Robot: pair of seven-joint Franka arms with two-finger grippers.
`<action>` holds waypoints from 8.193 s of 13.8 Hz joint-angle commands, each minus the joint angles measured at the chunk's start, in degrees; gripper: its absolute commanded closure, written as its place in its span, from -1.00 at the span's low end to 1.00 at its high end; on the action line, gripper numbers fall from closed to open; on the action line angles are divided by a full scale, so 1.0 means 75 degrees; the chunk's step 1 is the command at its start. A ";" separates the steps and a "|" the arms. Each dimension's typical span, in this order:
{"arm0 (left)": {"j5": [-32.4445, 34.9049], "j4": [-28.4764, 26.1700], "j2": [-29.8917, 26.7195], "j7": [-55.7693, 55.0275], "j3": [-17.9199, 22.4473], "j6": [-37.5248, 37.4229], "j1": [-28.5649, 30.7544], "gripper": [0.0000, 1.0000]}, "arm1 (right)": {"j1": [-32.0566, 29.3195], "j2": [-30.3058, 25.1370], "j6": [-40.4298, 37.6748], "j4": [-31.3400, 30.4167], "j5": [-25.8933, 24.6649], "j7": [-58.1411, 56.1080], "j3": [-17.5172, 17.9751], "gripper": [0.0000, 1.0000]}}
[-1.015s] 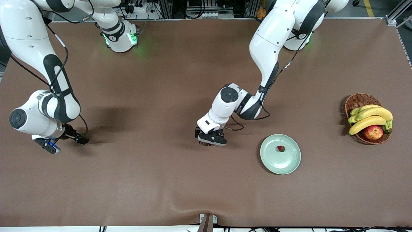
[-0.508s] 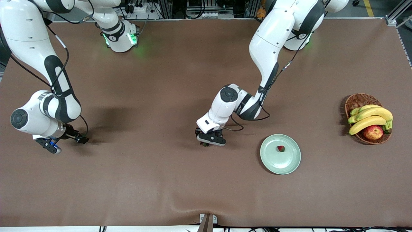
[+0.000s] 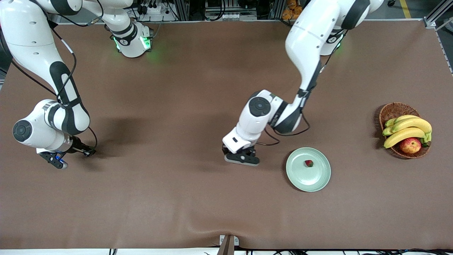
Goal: Collect all strawberries into plate
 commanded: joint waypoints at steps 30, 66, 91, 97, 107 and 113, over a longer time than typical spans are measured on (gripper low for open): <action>0.0099 -0.1747 -0.0984 0.2415 -0.0885 0.0334 0.2207 -1.00 | 0.5983 0.1816 0.0668 0.3493 0.0763 0.8009 0.1168 -1.00; 0.1377 -0.0857 0.0574 -0.1303 -0.1156 0.0662 -0.0137 0.34 | -0.0239 -0.4500 -0.7053 0.2754 -0.1382 -0.1754 0.1613 -1.00; 0.1388 -0.1443 -0.0377 0.3900 -0.1132 -0.0149 0.3718 0.93 | -0.0568 -0.4607 -0.7676 0.3317 -0.1230 -0.1649 0.1520 -1.00; 0.1283 -0.1419 -0.0117 0.4030 -0.1144 0.0322 0.3812 -0.99 | -0.0509 -0.4607 -0.7652 0.3317 -0.1207 -0.1660 0.1508 -1.00; 0.1259 -0.1408 -0.0994 0.4123 -0.1191 -0.0179 0.4281 -1.00 | -0.0474 -0.4618 -0.7687 0.3317 -0.1206 -0.1660 0.1532 -1.00; 0.1248 -0.1384 -0.2388 0.4158 -0.1109 -0.1864 0.4621 -1.00 | -0.0497 -0.4630 -0.7711 0.3317 -0.1206 -0.1660 0.1508 -1.00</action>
